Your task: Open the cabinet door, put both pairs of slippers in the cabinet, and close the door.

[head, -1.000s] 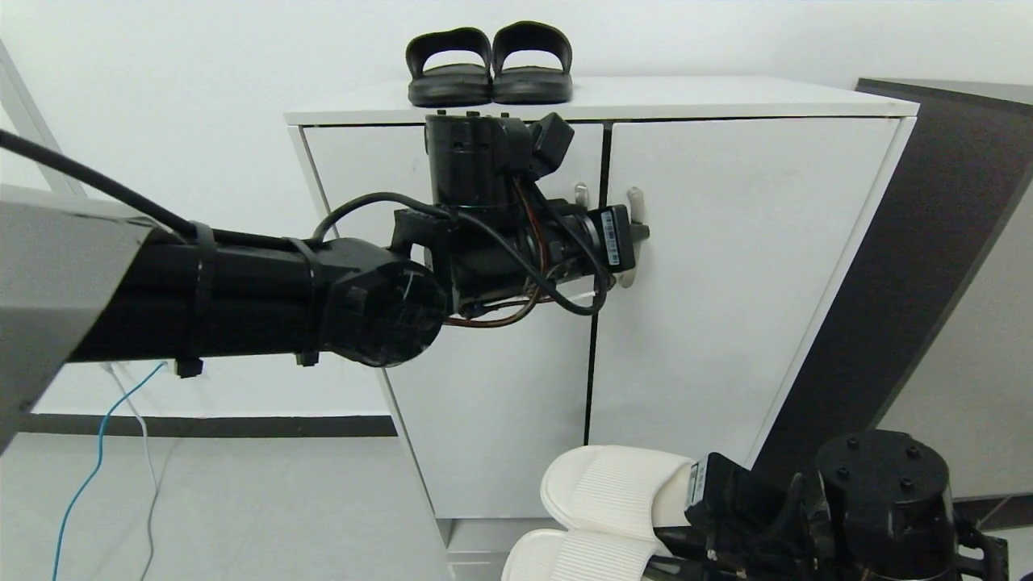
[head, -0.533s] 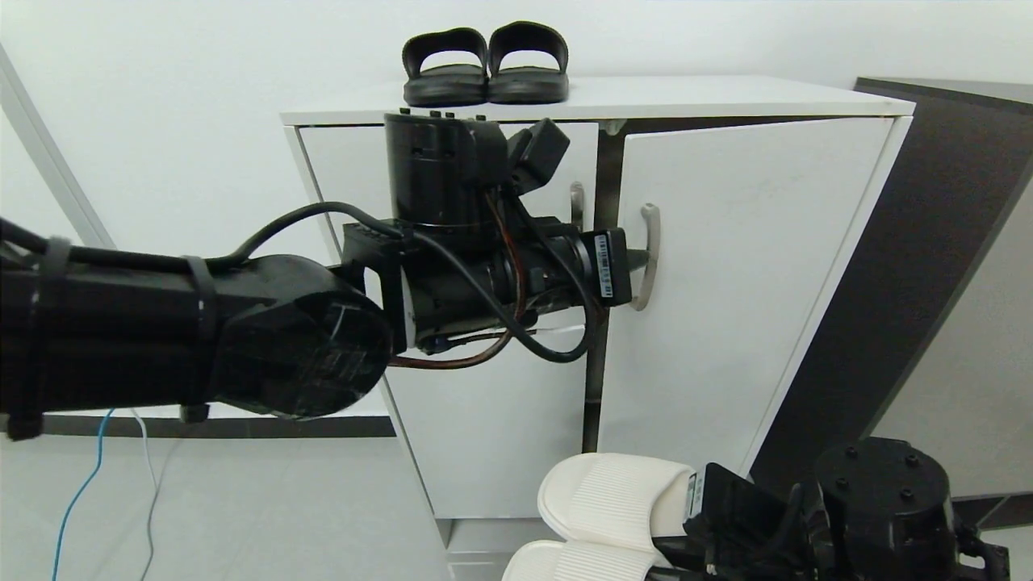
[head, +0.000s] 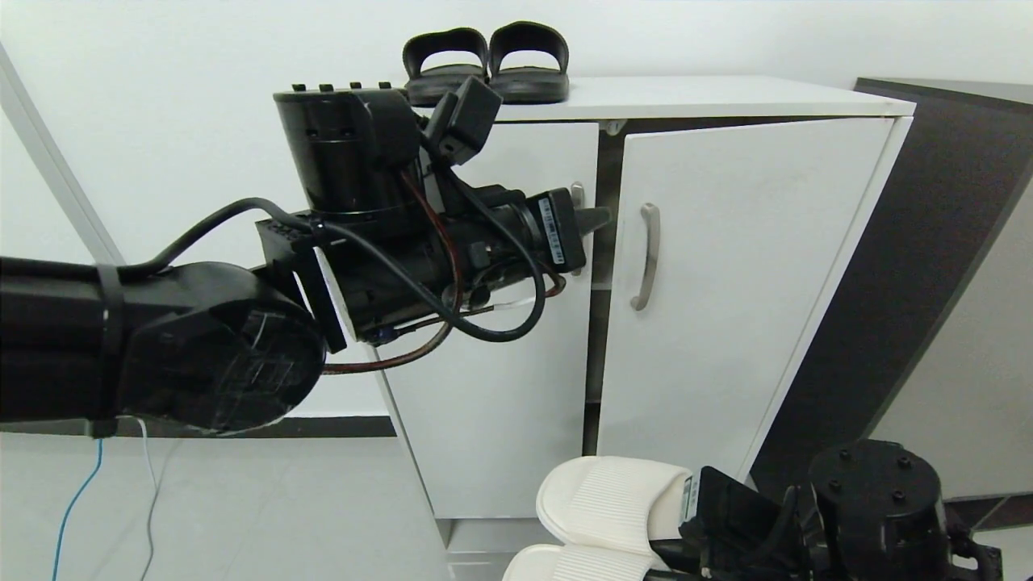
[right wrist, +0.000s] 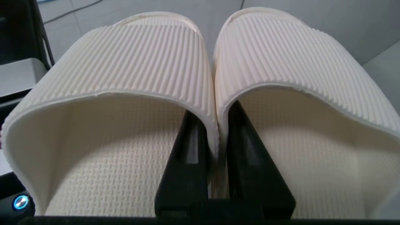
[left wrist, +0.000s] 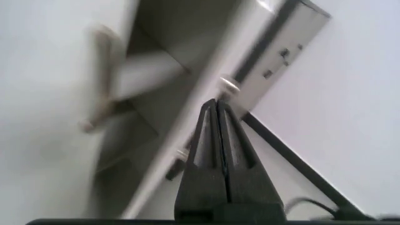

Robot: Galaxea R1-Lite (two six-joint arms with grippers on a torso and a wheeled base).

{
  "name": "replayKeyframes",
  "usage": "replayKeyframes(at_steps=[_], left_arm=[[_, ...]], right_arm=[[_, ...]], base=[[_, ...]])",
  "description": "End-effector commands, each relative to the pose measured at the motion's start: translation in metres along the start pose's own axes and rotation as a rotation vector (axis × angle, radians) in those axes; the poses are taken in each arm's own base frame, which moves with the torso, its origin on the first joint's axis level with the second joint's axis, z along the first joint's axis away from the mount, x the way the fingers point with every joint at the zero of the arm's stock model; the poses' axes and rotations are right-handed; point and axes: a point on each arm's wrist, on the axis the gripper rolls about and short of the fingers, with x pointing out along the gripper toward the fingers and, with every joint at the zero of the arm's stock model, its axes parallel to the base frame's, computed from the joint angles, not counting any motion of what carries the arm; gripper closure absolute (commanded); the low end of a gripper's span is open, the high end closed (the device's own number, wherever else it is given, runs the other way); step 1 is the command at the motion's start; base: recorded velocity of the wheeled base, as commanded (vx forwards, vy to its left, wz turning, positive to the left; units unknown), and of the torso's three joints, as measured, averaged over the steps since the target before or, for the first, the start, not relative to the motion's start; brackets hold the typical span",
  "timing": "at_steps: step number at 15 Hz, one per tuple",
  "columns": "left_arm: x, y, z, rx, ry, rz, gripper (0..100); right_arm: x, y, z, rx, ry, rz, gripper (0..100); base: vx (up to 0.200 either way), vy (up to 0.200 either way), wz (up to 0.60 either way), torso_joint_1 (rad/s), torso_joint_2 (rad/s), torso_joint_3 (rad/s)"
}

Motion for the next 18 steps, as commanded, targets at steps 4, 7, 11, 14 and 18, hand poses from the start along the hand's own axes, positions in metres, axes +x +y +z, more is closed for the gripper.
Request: replayKeyframes(at_steps=[4, 7, 11, 14, 18], left_arm=[[0.025, 0.022, 0.003, -0.027, -0.015, 0.010, 100], [0.044, 0.027, 0.001, -0.029, -0.018, -0.005, 100], [0.056, 0.028, -0.003, -0.029, -0.017, -0.016, 100], [0.045, 0.012, -0.005, -0.030, -0.006, -0.038, 100], [0.029, -0.029, -0.009, -0.010, 0.019, -0.126, 100]], right_arm=[[0.001, 0.002, 0.000, -0.003, 0.004, 0.010, 100], [0.001, 0.006, 0.000, -0.009, 0.005, 0.025, 100], [0.001, 0.009, -0.001, -0.012, 0.007, 0.034, 100], [0.001, 0.010, -0.001, -0.014, 0.008, 0.037, 100], [0.001, 0.012, -0.001, -0.016, 0.010, 0.045, 100]], base=[[0.000, 0.000, 0.00, 0.000, 0.00, 0.000], [0.000, 0.000, 0.00, 0.000, 0.00, 0.000], [0.000, 0.000, 0.00, 0.000, 0.00, 0.000], [-0.200, 0.000, 0.00, -0.001, 0.00, -0.001], [-0.200, 0.000, 0.00, 0.004, 0.00, 0.001]])
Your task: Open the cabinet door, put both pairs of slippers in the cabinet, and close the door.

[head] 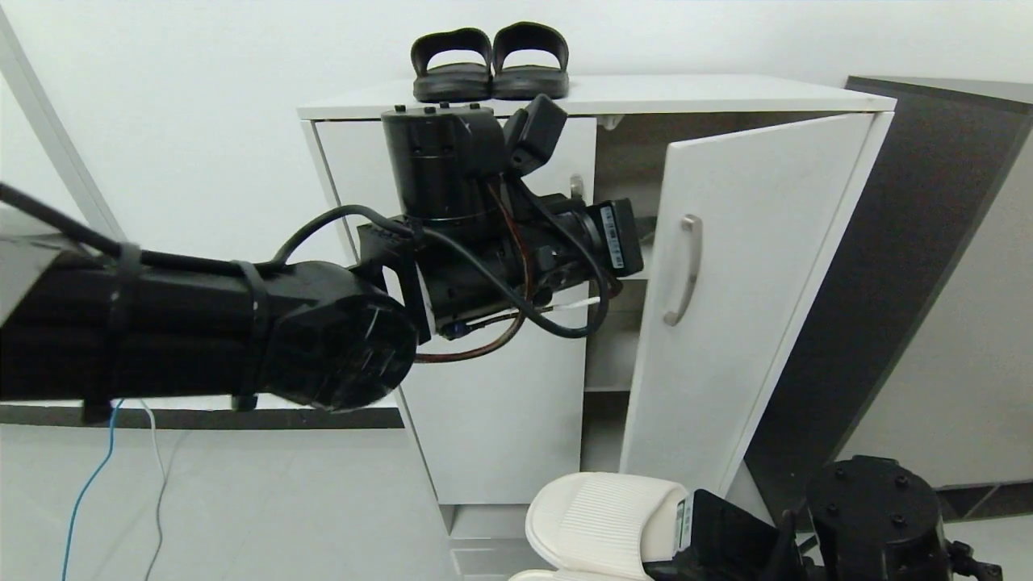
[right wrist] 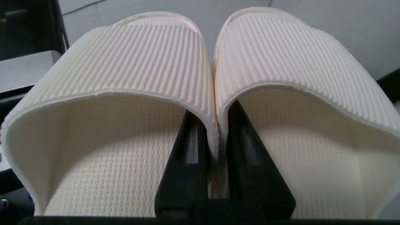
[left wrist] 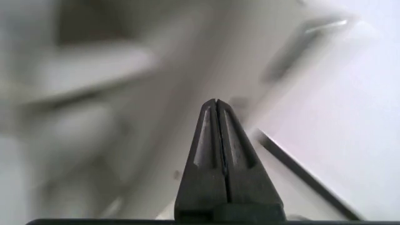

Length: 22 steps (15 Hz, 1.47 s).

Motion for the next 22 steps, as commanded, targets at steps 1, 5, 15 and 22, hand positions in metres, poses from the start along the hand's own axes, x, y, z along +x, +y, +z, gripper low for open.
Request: replayKeyframes(at_steps=[1, 5, 15, 22], left_arm=[[-0.012, -0.017, 0.007, 0.022, -0.015, -0.034, 100], [-0.015, -0.017, 0.007, 0.038, -0.016, -0.026, 100], [-0.183, -0.001, 0.002, 0.156, -0.062, 0.264, 100], [-0.320, -0.040, -0.049, 0.218, -0.089, 0.696, 100]], right_arm=[[0.000, 0.001, 0.000, -0.001, 0.001, 0.004, 100], [0.001, 0.000, 0.001, 0.002, -0.002, -0.006, 100], [0.007, -0.027, 0.002, 0.045, -0.007, -0.097, 100], [0.010, -0.043, 0.001, 0.074, -0.008, -0.145, 100]], base=[[-0.200, 0.000, 0.00, -0.002, 0.00, 0.007], [-0.050, 0.000, 0.00, -0.002, 0.00, 0.002], [0.000, 0.000, 0.00, 0.000, 0.00, 0.000], [0.000, 0.000, 0.00, 0.000, 0.00, 0.000]])
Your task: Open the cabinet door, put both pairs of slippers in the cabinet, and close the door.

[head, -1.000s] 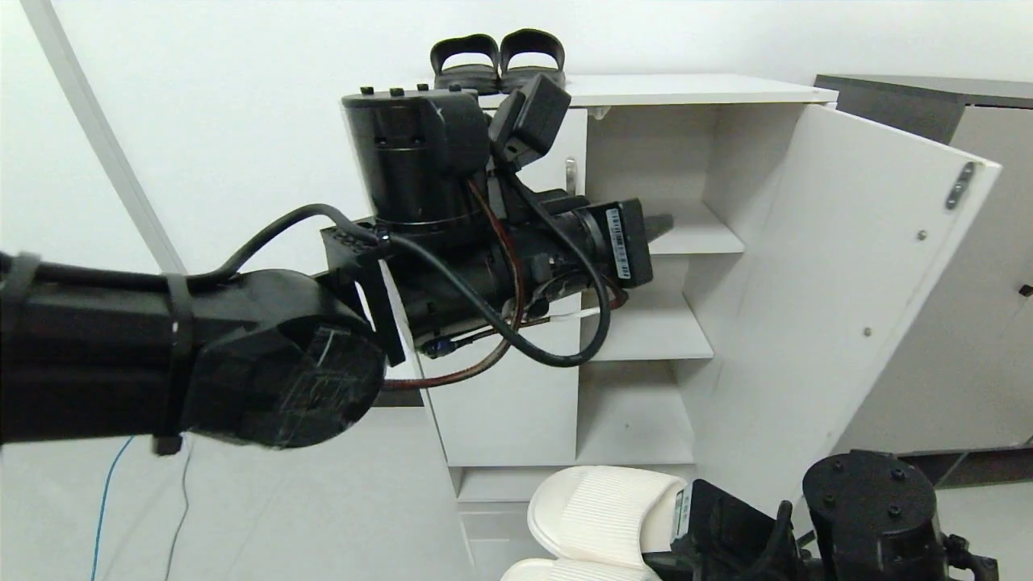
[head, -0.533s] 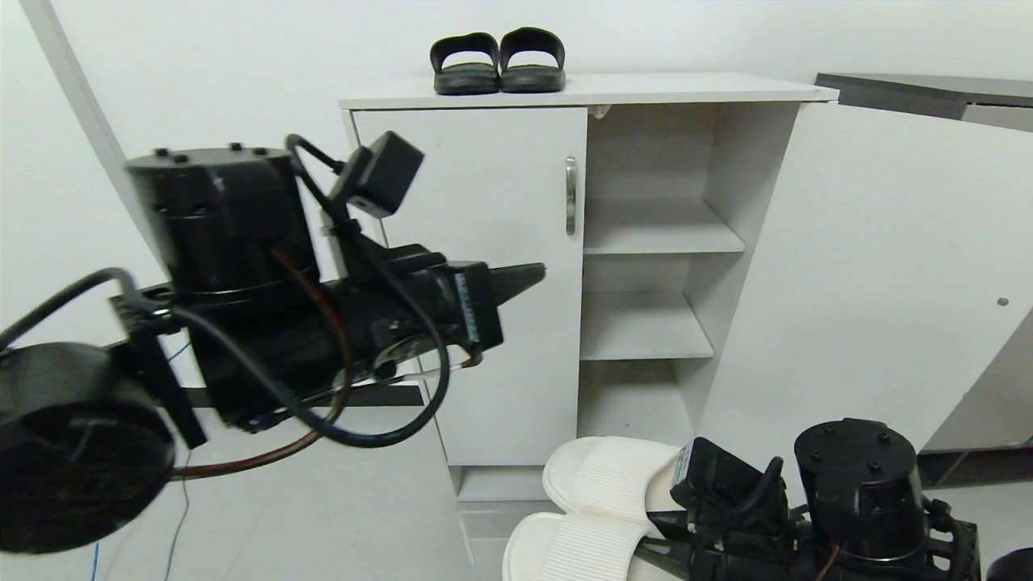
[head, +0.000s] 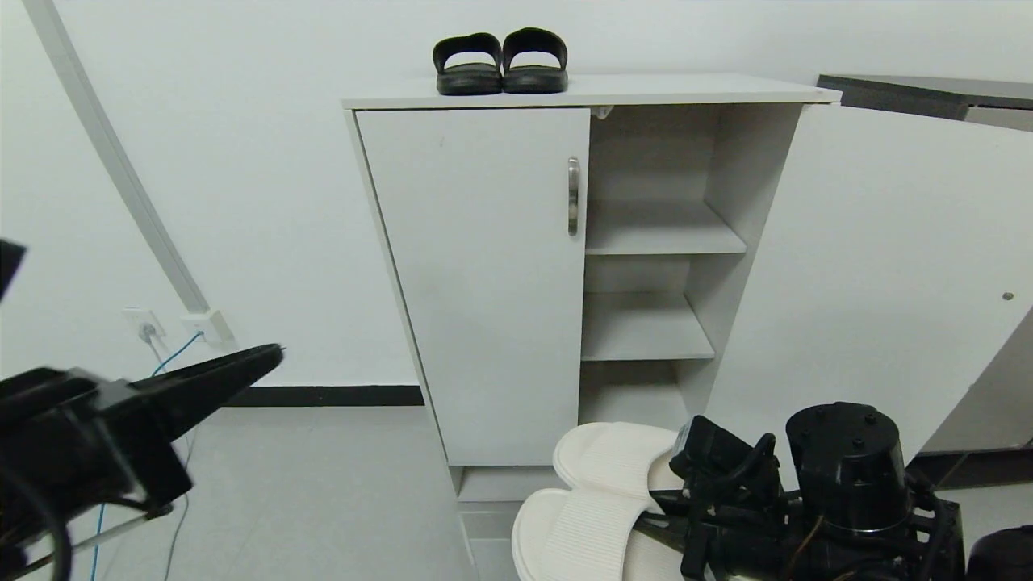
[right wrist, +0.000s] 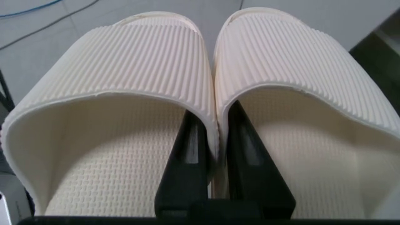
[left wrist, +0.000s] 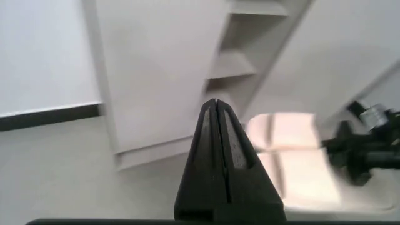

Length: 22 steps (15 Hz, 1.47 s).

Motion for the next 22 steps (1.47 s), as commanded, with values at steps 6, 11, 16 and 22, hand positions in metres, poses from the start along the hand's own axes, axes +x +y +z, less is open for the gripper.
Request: replayKeyframes(at_steps=[6, 11, 16, 22], left_arm=[[-0.128, 0.021, -0.121, 0.122, -0.127, 0.509, 100], [-0.124, 0.027, -0.153, 0.079, -0.202, 0.695, 100], [-0.126, 0.022, -0.164, 0.116, -0.170, 0.562, 100], [-0.124, 0.019, -0.168, 0.190, -0.106, 0.391, 100]], right_arm=[[-0.006, 0.000, -0.002, -0.008, -0.033, -0.038, 100], [-0.006, 0.000, -0.002, -0.009, -0.030, -0.041, 100], [-0.005, 0.001, -0.003, -0.010, -0.025, -0.037, 100], [0.014, 0.008, 0.002, 0.021, -0.030, -0.117, 100]], base=[[0.000, 0.000, 0.00, 0.000, 0.00, 0.000], [0.000, 0.000, 0.00, 0.000, 0.00, 0.000], [0.000, 0.000, 0.00, 0.000, 0.00, 0.000], [0.000, 0.000, 0.00, 0.000, 0.00, 0.000]])
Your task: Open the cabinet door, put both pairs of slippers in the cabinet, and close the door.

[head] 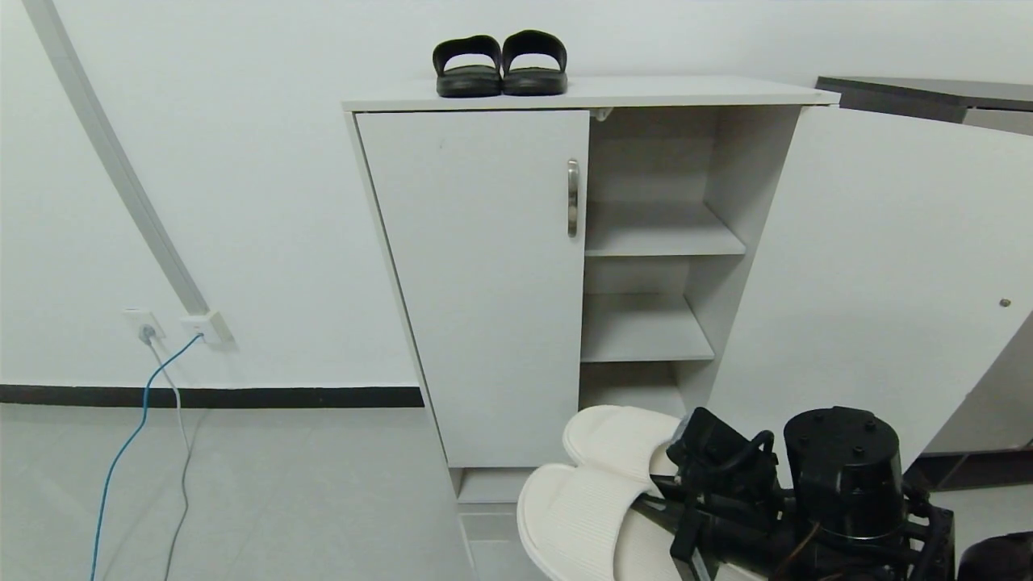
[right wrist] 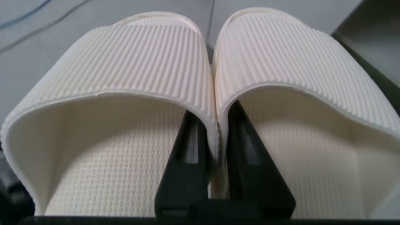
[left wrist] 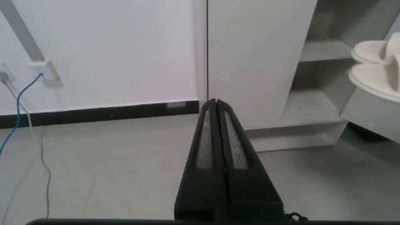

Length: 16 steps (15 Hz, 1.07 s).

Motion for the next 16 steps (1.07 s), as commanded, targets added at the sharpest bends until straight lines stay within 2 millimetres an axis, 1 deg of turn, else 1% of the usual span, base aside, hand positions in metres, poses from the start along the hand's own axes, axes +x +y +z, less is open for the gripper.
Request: replayKeyframes(at_steps=[1, 2, 3, 4, 6, 10, 12, 16], left_arm=[[0.000, 0.000, 0.000, -0.001, 0.001, 0.000, 100], [0.000, 0.000, 0.000, -0.003, 0.001, 0.000, 100], [0.000, 0.000, 0.000, -0.004, 0.003, -0.001, 100], [0.000, 0.000, 0.000, -0.007, 0.001, 0.001, 100], [0.000, 0.000, 0.000, -0.013, 0.001, 0.003, 100], [0.000, 0.000, 0.000, -0.013, 0.001, 0.004, 100], [0.000, 0.000, 0.000, -0.013, 0.001, 0.004, 100], [0.000, 0.000, 0.000, -0.013, 0.001, 0.004, 100]], right_arm=[[0.016, 0.017, 0.004, 0.076, -0.030, -0.057, 100], [0.028, 0.022, 0.010, 0.141, -0.080, -0.119, 100], [0.041, 0.023, 0.014, 0.169, -0.109, -0.179, 100], [0.050, 0.022, 0.017, 0.180, -0.119, -0.230, 100], [0.074, 0.019, 0.019, 0.216, -0.143, -0.378, 100], [0.110, 0.014, 0.015, 0.248, -0.156, -0.675, 100], [0.115, 0.011, 0.017, 0.258, -0.164, -0.727, 100], [0.117, 0.000, 0.012, 0.262, -0.152, -0.769, 100]], base=[[0.000, 0.000, 0.00, 0.000, 0.00, 0.000], [0.000, 0.000, 0.00, 0.000, 0.00, 0.000], [0.000, 0.000, 0.00, 0.000, 0.00, 0.000], [0.000, 0.000, 0.00, 0.000, 0.00, 0.000], [0.000, 0.000, 0.00, 0.000, 0.00, 0.000], [0.000, 0.000, 0.00, 0.000, 0.00, 0.000], [0.000, 0.000, 0.00, 0.000, 0.00, 0.000], [0.000, -0.200, 0.00, 0.001, 0.00, 0.001]])
